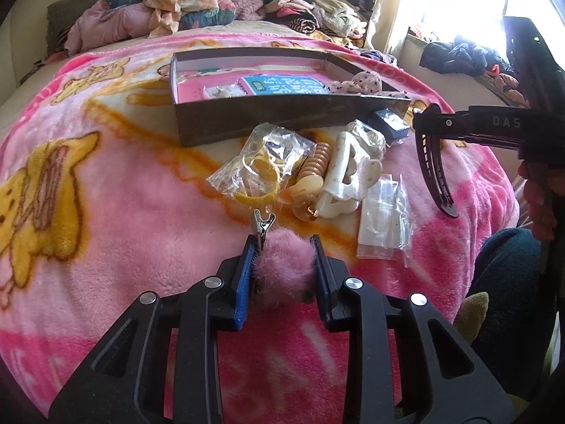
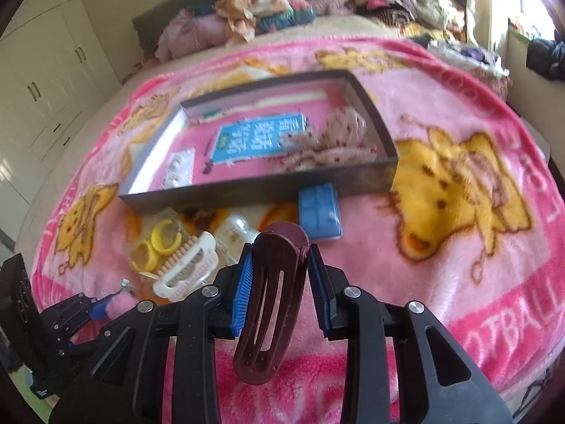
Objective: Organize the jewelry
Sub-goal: 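Carry the pom-pom clip and dark red clip into the box and release both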
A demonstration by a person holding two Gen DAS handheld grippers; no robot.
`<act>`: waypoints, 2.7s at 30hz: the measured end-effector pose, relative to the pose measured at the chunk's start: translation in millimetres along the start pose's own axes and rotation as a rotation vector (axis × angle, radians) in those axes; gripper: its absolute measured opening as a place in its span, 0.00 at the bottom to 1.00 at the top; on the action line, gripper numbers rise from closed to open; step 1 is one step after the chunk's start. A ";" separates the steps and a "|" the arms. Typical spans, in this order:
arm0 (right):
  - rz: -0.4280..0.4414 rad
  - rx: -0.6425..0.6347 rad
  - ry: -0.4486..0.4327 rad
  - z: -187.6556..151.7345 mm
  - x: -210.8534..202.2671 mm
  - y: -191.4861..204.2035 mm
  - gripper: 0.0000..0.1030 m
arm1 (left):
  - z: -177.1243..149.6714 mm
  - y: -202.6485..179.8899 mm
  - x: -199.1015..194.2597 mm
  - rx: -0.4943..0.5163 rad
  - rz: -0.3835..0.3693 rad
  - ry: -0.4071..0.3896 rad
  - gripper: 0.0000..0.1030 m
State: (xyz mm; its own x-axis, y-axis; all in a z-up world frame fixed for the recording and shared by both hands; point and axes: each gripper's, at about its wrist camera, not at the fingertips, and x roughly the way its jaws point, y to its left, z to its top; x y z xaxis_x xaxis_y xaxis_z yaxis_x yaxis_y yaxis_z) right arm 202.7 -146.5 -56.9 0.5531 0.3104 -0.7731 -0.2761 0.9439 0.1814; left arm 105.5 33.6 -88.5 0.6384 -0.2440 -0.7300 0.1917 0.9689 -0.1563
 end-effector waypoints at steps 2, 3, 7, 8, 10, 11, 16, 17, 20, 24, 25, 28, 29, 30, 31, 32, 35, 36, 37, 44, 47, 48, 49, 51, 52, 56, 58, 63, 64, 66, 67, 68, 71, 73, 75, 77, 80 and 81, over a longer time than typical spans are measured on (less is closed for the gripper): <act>0.003 -0.014 -0.031 -0.4 -7.6 2.5 0.29 | 3.2 -0.9 -4.7 0.000 -0.003 -0.015 0.21; 0.003 -0.018 -0.039 0.5 -8.2 3.7 0.29 | 5.2 -2.0 -8.3 0.003 -0.004 -0.028 0.21; 0.012 -0.029 -0.074 0.1 -17.8 5.4 0.29 | 15.5 -3.7 -17.8 0.010 -0.004 -0.064 0.21; 0.011 -0.030 -0.079 0.0 -19.5 5.4 0.29 | 18.3 -2.8 -20.0 0.006 -0.003 -0.073 0.21; 0.014 -0.032 -0.085 0.1 -22.2 6.2 0.29 | 26.3 -0.3 -22.4 0.000 -0.001 -0.090 0.21; 0.014 -0.032 -0.090 0.4 -23.8 6.4 0.29 | 30.1 0.9 -23.5 -0.002 0.004 -0.101 0.21; 0.022 -0.042 -0.111 4.5 -26.8 11.0 0.29 | 48.7 5.1 -28.0 -0.013 0.016 -0.138 0.21; 0.023 -0.044 -0.117 6.0 -27.4 11.9 0.29 | 52.6 6.0 -28.5 -0.017 0.019 -0.144 0.21; 0.034 -0.047 -0.130 12.1 -28.0 14.7 0.29 | 61.0 7.4 -30.1 -0.019 0.024 -0.162 0.21; 0.042 -0.057 -0.148 20.1 -27.6 18.9 0.29 | 72.0 8.6 -29.4 -0.021 0.032 -0.181 0.21; 0.044 -0.060 -0.149 22.4 -26.9 19.8 0.29 | 74.4 9.3 -29.1 -0.022 0.033 -0.183 0.21; 0.047 -0.066 -0.157 28.9 -25.5 21.6 0.29 | 80.8 10.1 -27.8 -0.023 0.036 -0.193 0.21; 0.049 -0.067 -0.158 31.2 -24.8 21.8 0.29 | 82.3 9.9 -27.3 -0.023 0.037 -0.195 0.21; 0.051 -0.068 -0.159 33.0 -24.4 22.2 0.29 | 83.9 9.9 -26.7 -0.024 0.037 -0.198 0.21; 0.053 -0.073 -0.162 36.3 -24.0 23.0 0.29 | 86.3 10.0 -25.8 -0.026 0.038 -0.200 0.21; 0.052 -0.076 -0.165 38.1 -23.8 23.6 0.29 | 88.8 10.3 -24.5 -0.028 0.037 -0.201 0.21; 0.050 -0.086 -0.174 47.3 -22.3 24.9 0.29 | 94.2 10.1 -21.9 -0.032 0.037 -0.204 0.21; 0.049 -0.087 -0.177 49.8 -22.1 24.4 0.29 | 95.8 9.9 -21.1 -0.032 0.036 -0.205 0.21; 0.048 -0.089 -0.182 53.3 -21.8 23.9 0.29 | 98.4 9.3 -20.0 -0.031 0.035 -0.208 0.21; 0.041 -0.092 -0.202 73.0 -17.6 19.1 0.29 | 111.5 6.8 -11.2 -0.026 0.037 -0.214 0.21; 0.043 -0.086 -0.207 81.8 -13.7 16.5 0.29 | 115.5 6.2 -5.5 -0.028 0.038 -0.212 0.21; 0.042 -0.084 -0.209 83.4 -13.3 15.5 0.29 | 116.7 6.0 -3.5 -0.029 0.037 -0.210 0.21; 0.043 -0.081 -0.211 86.5 -11.9 14.3 0.29 | 118.2 5.6 -0.9 -0.031 0.036 -0.207 0.21; 0.044 -0.078 -0.215 92.6 -9.6 12.6 0.29 | 120.4 4.7 2.7 -0.032 0.036 -0.206 0.21; 0.042 -0.078 -0.219 96.3 -8.3 11.9 0.29 | 121.7 4.4 5.9 -0.033 0.035 -0.203 0.21; 0.040 -0.072 -0.230 108.1 -2.6 8.9 0.29 | 126.9 3.3 14.6 -0.031 0.037 -0.197 0.21; 0.039 -0.067 -0.234 114.4 1.2 7.8 0.29 | 130.3 2.5 19.0 -0.031 0.037 -0.195 0.21; 0.014 -0.074 -0.251 129.6 9.7 7.7 0.29 | 138.1 0.7 29.6 -0.024 0.047 -0.188 0.21; 0.009 -0.074 -0.251 132.9 12.2 7.3 0.29 | 139.8 0.9 32.2 -0.024 0.049 -0.186 0.21; -0.006 -0.075 -0.254 138.6 17.7 5.1 0.29 | 142.5 1.6 37.1 -0.023 0.053 -0.181 0.21; -0.013 -0.072 -0.254 140.6 20.3 3.3 0.29 | 144.3 2.0 40.7 -0.025 0.054 -0.176 0.21; -0.018 -0.069 -0.253 142.2 22.1 1.3 0.29 | 145.3 2.0 42.8 -0.025 0.054 -0.173 0.21; -0.026 -0.041 -0.250 144.2 30.9 -8.5 0.29 | 148.0 1.9 50.6 -0.021 0.059 -0.162 0.21; -0.031 -0.021 -0.244 143.4 36.5 -14.9 0.29 | 149.6 1.3 57.8 -0.014 0.065 -0.149 0.21; -0.036 0.004 -0.239 141.7 42.3 -22.6 0.29 | 150.5 0.9 64.2 -0.013 0.065 -0.137 0.21; -0.046 0.023 -0.232 138.8 49.6 -29.8 0.29 | 151.3 0.2 69.4 -0.013 0.066 -0.129 0.21; -0.058 0.035 -0.220 135.6 59.4 -36.1 0.29 | 152.1 -1.4 76.7 -0.010 0.066 -0.116 0.21; -0.061 0.038 -0.211 134.7 63.8 -38.4 0.29 | 152.1 -2.4 79.5 -0.007 0.067 -0.111 0.21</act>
State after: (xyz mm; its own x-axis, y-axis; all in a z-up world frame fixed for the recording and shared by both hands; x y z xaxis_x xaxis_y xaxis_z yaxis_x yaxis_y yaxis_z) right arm 354.4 -147.7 -31.4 0.7212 0.2657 -0.6398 -0.2093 0.9639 0.1644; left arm 269.2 5.8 -44.9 0.7279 -0.1818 -0.6611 0.1414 0.9833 -0.1146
